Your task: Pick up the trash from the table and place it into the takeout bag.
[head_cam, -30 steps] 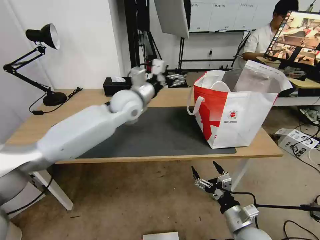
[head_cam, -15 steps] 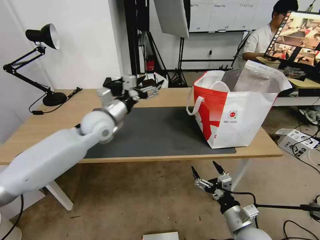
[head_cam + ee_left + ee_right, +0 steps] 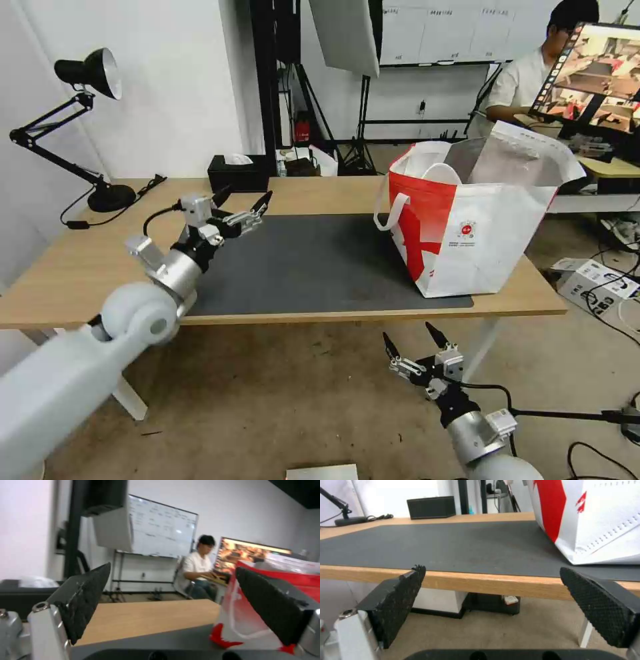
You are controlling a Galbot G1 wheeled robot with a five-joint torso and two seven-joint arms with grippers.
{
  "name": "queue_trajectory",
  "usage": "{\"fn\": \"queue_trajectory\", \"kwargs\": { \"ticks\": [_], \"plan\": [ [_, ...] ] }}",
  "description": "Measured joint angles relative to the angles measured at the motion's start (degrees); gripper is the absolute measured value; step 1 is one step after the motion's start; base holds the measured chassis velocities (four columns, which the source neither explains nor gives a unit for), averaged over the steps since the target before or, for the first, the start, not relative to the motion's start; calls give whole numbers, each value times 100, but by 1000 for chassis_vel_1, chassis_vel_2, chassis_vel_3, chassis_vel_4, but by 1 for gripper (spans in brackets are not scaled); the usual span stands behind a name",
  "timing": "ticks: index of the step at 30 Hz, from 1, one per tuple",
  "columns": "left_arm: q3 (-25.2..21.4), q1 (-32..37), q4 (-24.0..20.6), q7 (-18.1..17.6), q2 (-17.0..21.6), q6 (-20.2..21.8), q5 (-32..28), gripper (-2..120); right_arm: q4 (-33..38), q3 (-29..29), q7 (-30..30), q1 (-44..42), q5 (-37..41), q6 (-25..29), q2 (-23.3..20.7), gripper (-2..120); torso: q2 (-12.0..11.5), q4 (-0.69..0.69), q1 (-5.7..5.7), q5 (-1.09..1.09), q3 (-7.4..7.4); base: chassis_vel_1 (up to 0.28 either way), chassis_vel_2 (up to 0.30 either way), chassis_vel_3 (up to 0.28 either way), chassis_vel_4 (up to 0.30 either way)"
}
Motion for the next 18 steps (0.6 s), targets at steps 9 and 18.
{"fn": "queue_trajectory", "kwargs": {
  "ticks": [9, 18],
  "plan": [
    [-1020, 1572, -106, -67, -719, -350, 950, 100, 0, 0, -1, 0, 0, 0, 0, 100, 0, 3, 0, -1, 0, 0, 0, 0, 0],
    [-1537, 2604, -115, 61, -1592, -550, 1623, 100, 0, 0, -1, 0, 0, 0, 0, 100, 0, 2, 0, -1, 0, 0, 0, 0, 0]
  ]
}}
